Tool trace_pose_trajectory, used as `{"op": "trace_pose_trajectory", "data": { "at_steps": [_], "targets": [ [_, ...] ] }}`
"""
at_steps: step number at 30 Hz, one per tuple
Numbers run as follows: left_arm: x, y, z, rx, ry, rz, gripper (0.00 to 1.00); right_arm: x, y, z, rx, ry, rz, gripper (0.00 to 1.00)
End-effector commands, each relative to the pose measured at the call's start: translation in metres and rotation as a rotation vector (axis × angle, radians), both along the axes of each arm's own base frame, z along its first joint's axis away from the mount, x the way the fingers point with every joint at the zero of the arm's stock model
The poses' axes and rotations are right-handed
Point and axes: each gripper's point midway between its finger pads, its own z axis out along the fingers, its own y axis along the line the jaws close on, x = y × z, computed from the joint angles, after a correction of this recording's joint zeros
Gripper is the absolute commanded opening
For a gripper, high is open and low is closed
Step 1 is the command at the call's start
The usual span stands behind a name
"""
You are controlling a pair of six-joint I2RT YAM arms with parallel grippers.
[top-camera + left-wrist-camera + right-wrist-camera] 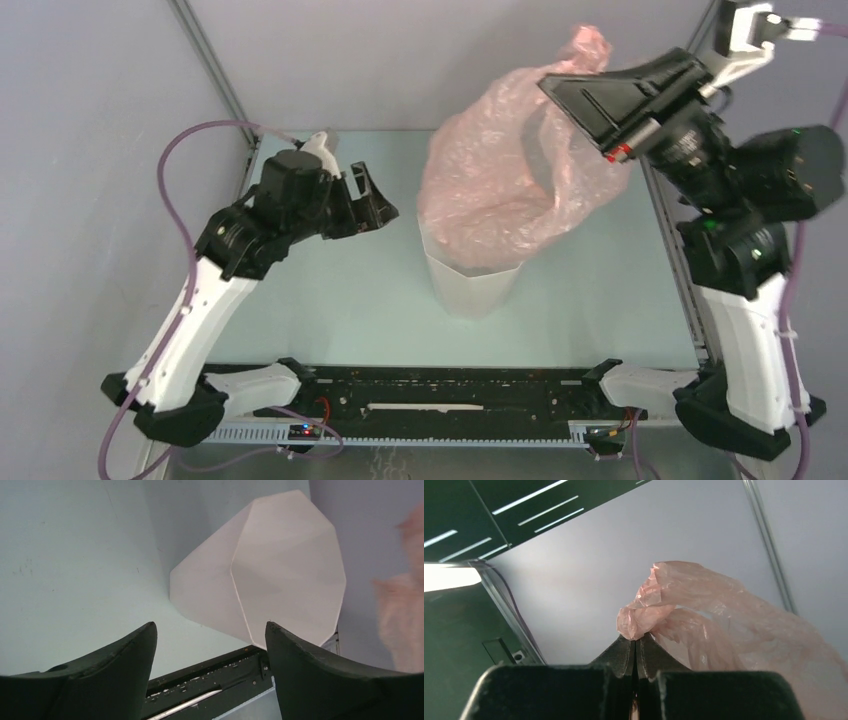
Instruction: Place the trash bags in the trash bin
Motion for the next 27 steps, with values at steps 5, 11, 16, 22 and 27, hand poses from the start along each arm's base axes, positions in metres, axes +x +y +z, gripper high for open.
{"op": "trace_pose_trajectory", "data": {
  "at_steps": [5, 11, 16, 22, 27],
  "targets": [
    [-0.044, 0.031, 0.014, -0.086, -0.069, 0.035, 0.86, 0.062, -0.012, -0.040, 0.144, 0.339, -0.202, 0.00],
    [-0.065, 0.048, 0.021, -0.119, -0.114, 0.052, 0.93, 0.097, -0.059, -0.120, 0.081, 0.438, -0.554, 0.00],
    [-0.063, 0.029, 0.052, -0.204, -0.194, -0.040, 0.95, 0.103, -0.073, -0.141, -0.117, 0.398, -0.661, 0.00],
    [-0.063, -0.019, 0.118, -0.380, -0.360, -0.259, 1.00, 0.098, -0.075, -0.156, -0.245, 0.397, -0.669, 0.00],
    [-0.063, -0.054, 0.130, -0.221, -0.498, -0.364, 1.00, 0.094, -0.073, -0.178, -0.267, 0.452, -0.642, 0.00]
  ]
}}
